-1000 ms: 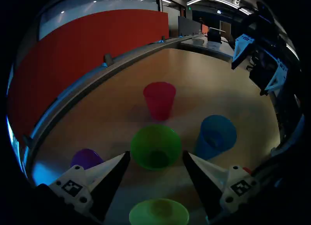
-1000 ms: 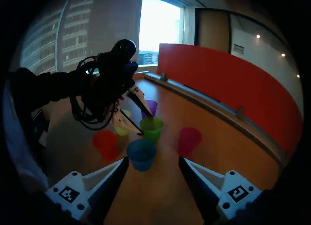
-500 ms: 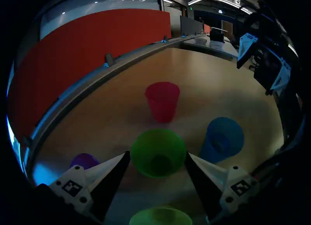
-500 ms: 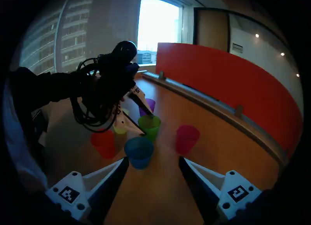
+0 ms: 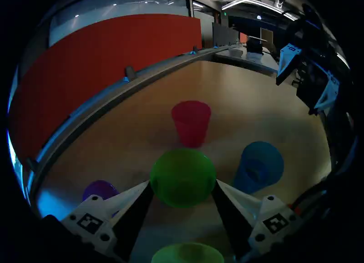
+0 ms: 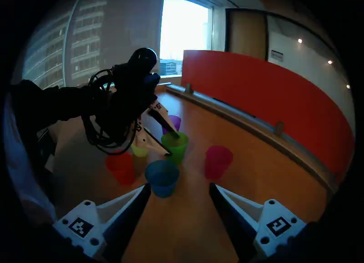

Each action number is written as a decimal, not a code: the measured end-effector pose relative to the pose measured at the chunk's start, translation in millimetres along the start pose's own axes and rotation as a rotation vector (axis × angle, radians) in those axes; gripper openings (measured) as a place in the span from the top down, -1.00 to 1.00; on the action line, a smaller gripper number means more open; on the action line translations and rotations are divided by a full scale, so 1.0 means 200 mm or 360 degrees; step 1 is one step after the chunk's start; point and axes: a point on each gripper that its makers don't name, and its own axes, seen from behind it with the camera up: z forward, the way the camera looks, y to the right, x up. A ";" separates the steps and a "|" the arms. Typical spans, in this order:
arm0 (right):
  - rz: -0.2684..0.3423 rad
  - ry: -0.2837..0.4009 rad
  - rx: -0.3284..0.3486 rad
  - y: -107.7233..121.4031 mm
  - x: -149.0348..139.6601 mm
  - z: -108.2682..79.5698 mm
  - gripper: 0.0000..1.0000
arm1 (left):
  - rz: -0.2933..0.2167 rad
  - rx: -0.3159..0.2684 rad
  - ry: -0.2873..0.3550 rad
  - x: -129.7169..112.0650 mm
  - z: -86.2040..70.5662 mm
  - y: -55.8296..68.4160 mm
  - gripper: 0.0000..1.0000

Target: Pour water

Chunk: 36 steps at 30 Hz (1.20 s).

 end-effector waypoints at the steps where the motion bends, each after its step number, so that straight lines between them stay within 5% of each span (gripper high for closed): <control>1: -0.0001 0.0001 -0.0001 0.00 0.00 0.00 -0.99 | -0.0004 0.0002 0.0008 0.01 -0.01 0.00 -0.71; 36: -0.0045 0.0102 -0.0062 -0.11 0.17 -0.16 -0.99 | -0.0032 0.0211 0.0375 0.42 -0.74 -0.01 -0.73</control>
